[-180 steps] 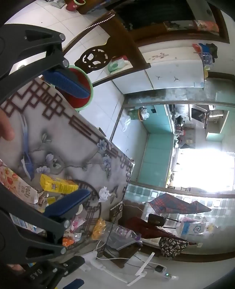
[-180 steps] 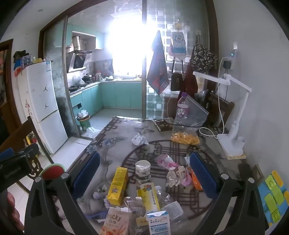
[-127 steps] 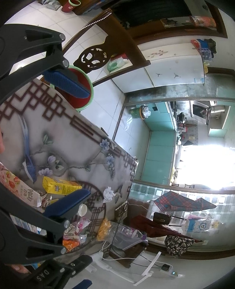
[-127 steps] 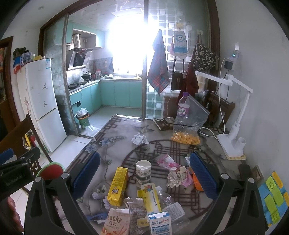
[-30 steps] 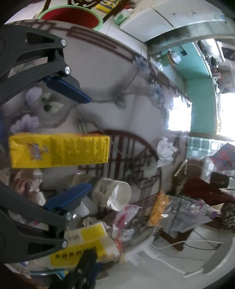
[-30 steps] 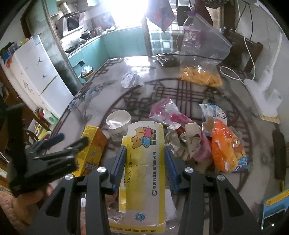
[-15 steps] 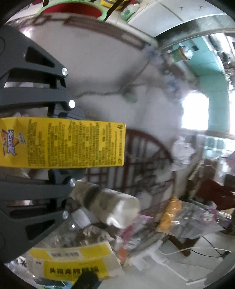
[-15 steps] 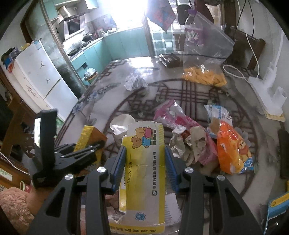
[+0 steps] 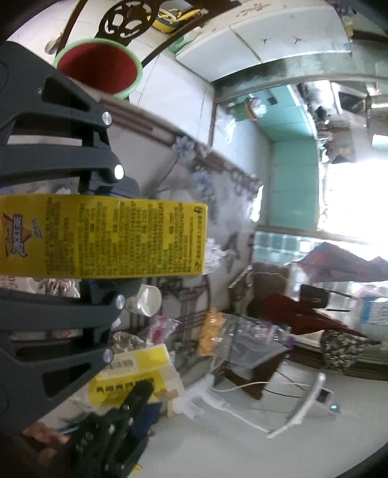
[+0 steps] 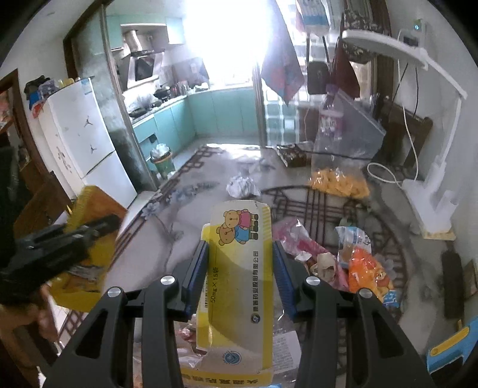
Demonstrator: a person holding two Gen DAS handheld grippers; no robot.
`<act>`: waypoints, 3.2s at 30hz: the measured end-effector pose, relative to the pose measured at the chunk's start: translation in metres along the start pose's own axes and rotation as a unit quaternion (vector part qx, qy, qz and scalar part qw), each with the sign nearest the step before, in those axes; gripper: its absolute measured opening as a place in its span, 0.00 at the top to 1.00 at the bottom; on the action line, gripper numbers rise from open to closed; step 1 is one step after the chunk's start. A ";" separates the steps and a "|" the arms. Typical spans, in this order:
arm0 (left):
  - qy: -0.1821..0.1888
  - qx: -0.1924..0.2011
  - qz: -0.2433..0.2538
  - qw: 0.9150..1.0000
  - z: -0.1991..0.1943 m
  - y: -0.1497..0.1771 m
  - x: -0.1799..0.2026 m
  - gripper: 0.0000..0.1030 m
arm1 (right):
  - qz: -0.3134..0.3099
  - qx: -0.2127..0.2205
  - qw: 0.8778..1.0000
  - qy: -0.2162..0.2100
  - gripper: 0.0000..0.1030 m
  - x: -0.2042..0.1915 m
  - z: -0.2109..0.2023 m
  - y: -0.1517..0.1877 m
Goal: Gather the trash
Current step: 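Carry both boxes over the red bucket and open both tools to drop them, then move both tools back over the table toward the remaining trash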
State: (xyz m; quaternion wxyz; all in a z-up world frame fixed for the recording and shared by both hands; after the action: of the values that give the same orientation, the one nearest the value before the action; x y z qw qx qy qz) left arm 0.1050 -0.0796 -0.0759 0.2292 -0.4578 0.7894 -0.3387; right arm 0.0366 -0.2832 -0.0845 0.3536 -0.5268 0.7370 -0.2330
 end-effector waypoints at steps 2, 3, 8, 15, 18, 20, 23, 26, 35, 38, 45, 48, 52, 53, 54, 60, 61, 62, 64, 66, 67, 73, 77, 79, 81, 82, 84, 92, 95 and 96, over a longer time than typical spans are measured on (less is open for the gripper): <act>-0.006 0.011 -0.007 1.000 -0.015 0.001 -0.005 0.66 | -0.003 0.008 1.000 -0.003 0.60 -0.004 -0.007 0.001; -0.009 0.015 -0.009 1.000 -0.021 0.002 -0.008 0.66 | -0.006 0.012 1.000 -0.004 0.59 -0.007 -0.010 0.001; -0.035 0.031 -0.025 0.999 -0.051 0.009 -0.027 0.66 | -0.015 0.025 0.999 -0.017 0.59 -0.023 -0.024 0.001; -0.077 0.037 -0.055 0.995 -0.078 0.025 -0.068 0.66 | -0.033 0.040 0.998 -0.047 0.59 -0.064 -0.032 -0.005; -0.091 0.037 -0.066 0.993 -0.083 0.031 -0.092 0.66 | -0.040 0.038 0.997 -0.058 0.59 -0.086 -0.028 -0.005; -0.098 0.038 -0.071 0.992 -0.085 0.035 -0.112 0.66 | -0.044 0.036 0.996 -0.065 0.59 -0.105 -0.020 -0.005; -0.106 0.033 -0.079 0.991 -0.085 0.042 -0.145 0.66 | -0.044 0.030 0.996 -0.076 0.59 -0.136 -0.011 -0.001; -0.113 0.029 -0.086 0.989 -0.085 0.049 -0.179 0.66 | -0.050 0.016 0.995 -0.088 0.59 -0.174 0.007 0.003; -0.118 -0.001 -0.100 0.988 -0.073 0.072 -0.269 0.66 | -0.058 -0.040 0.991 -0.114 0.59 -0.277 0.073 0.025; -0.112 -0.008 -0.104 0.988 -0.070 0.079 -0.293 0.66 | -0.095 -0.046 0.991 -0.078 0.59 -0.288 0.090 0.036; -0.080 -0.013 -0.092 0.992 -0.055 0.077 -0.302 0.66 | -0.095 -0.003 0.995 -0.013 0.59 -0.250 0.101 0.058; -0.063 -0.016 -0.080 0.995 -0.047 0.074 -0.298 0.66 | -0.036 0.015 0.999 -0.026 0.59 -0.233 0.094 0.050; -0.048 -0.012 -0.067 0.997 -0.041 0.068 -0.292 0.66 | -0.020 0.039 0.999 -0.029 0.59 -0.232 0.079 0.037; -0.046 -0.011 -0.068 0.997 -0.041 0.067 -0.292 0.66 | -0.020 0.049 0.998 -0.029 0.59 -0.234 0.074 0.033; -0.044 -0.009 -0.070 0.997 -0.040 0.066 -0.292 0.66 | -0.019 0.062 0.997 -0.030 0.59 -0.237 0.069 0.028; -0.041 -0.002 -0.073 0.996 -0.043 0.064 -0.300 0.66 | -0.010 0.060 0.995 -0.084 0.60 -0.259 0.054 0.003; -0.041 0.000 -0.076 0.996 -0.044 0.065 -0.303 0.66 | -0.012 0.050 0.994 -0.100 0.60 -0.269 0.057 0.002; -0.042 0.000 -0.078 0.996 -0.045 0.066 -0.305 0.66 | -0.013 0.040 0.993 -0.112 0.60 -0.276 0.060 0.003; -0.050 -0.003 -0.082 0.995 -0.047 0.070 -0.311 0.66 | -0.018 0.015 0.991 -0.133 0.60 -0.295 0.072 0.009; -0.058 -0.010 -0.087 0.994 -0.047 0.077 -0.318 0.66 | -0.027 -0.016 0.988 -0.150 0.60 -0.315 0.092 0.018; -0.064 -0.017 -0.091 0.994 -0.046 0.082 -0.323 0.66 | -0.033 -0.037 0.986 -0.159 0.60 -0.326 0.105 0.026; -0.087 -0.035 -0.107 0.990 -0.046 0.099 -0.345 0.66 | -0.057 -0.104 0.978 -0.172 0.59 -0.376 0.152 0.066; -0.101 -0.039 -0.106 0.988 -0.042 0.102 -0.354 0.64 | -0.044 -0.111 0.977 -0.176 0.36 -0.388 0.164 0.072; -0.105 -0.038 -0.108 0.988 -0.041 0.105 -0.358 0.30 | -0.040 -0.101 0.979 -0.175 0.36 -0.387 0.158 0.069; -0.107 -0.028 -0.110 0.988 -0.044 0.106 -0.360 0.24 | -0.038 -0.096 0.980 -0.171 0.35 -0.382 0.154 0.062; -0.104 -0.028 -0.109 0.988 -0.044 0.105 -0.359 0.24 | -0.036 -0.091 0.981 -0.168 0.34 -0.380 0.151 0.060; -0.104 -0.026 -0.103 0.989 -0.044 0.102 -0.357 0.23 | -0.029 -0.080 0.983 -0.163 0.32 -0.374 0.142 0.055; -0.081 0.025 -0.100 0.991 -0.054 0.085 -0.324 0.19 | -0.024 -0.025 0.990 -0.134 0.23 -0.334 0.093 0.044; -0.066 0.040 -0.102 0.992 -0.053 0.079 -0.297 0.18 | -0.029 -0.010 0.992 -0.121 0.22 -0.311 0.073 0.049; -0.061 0.044 -0.096 0.993 -0.053 0.076 -0.281 0.18 | -0.033 -0.003 0.993 -0.115 0.22 -0.301 0.065 0.051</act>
State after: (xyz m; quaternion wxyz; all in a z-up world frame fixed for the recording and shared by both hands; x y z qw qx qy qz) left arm 0.1600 0.2112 -0.0830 0.2633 -0.5410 0.7105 -0.3650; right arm 0.1143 0.0189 -0.0799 0.4261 -0.5751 0.6747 -0.1803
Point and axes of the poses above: each gripper's, at about its wrist camera, not at the fingertips, and z roughly the way its jaws point, x to its right, y to its underside, the point moved 1 cm from there along z, roughly the way its jaws point, and after that the axes turned 12 degrees about z, right-handed, at the moved point
